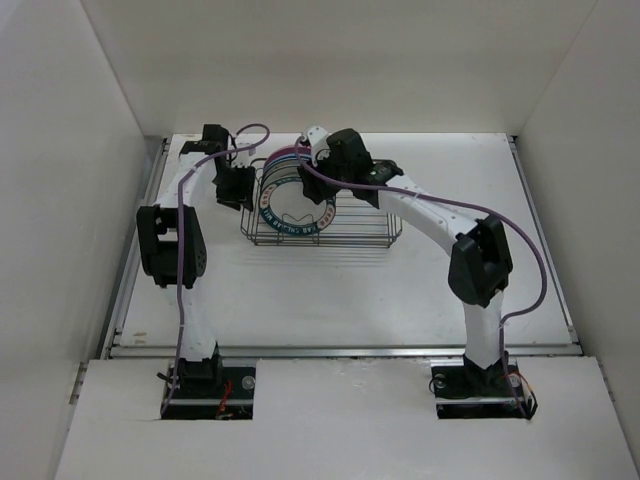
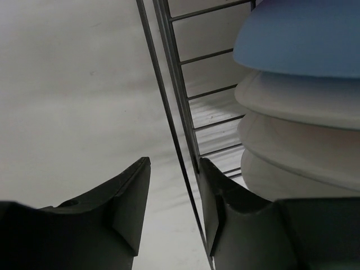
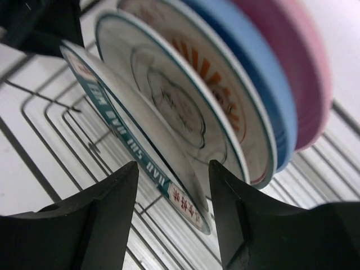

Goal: Unload the plates from the dish rack

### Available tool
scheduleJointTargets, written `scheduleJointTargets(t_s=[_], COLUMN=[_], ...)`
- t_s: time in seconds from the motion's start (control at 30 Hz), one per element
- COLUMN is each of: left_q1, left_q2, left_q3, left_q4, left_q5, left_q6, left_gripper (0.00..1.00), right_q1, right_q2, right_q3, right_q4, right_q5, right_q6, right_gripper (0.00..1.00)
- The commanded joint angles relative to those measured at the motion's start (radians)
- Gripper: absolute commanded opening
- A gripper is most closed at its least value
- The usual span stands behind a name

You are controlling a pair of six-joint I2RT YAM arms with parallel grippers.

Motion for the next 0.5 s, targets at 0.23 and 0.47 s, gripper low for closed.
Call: scheduleJointTargets(t_s=[0.23, 0.47], left_q1=[0.001, 0.001], left_q2=[0.02, 0.019], left_q3=[0.009, -0.015], left_q4=[0.018, 0.023], left_q5=[0.049, 0.039], left_q6=[-0.091, -0.143], left_gripper=[0.14, 0.0], right_q1=[0.0, 0.0], right_q2=[0.04, -0.042], right_q3=[0.028, -0.027], right_q4=[0.026, 0.13], right_q5=[0.037, 0.155], right_q6=[-0.024, -0.065], right_gripper=[0.22, 0.0])
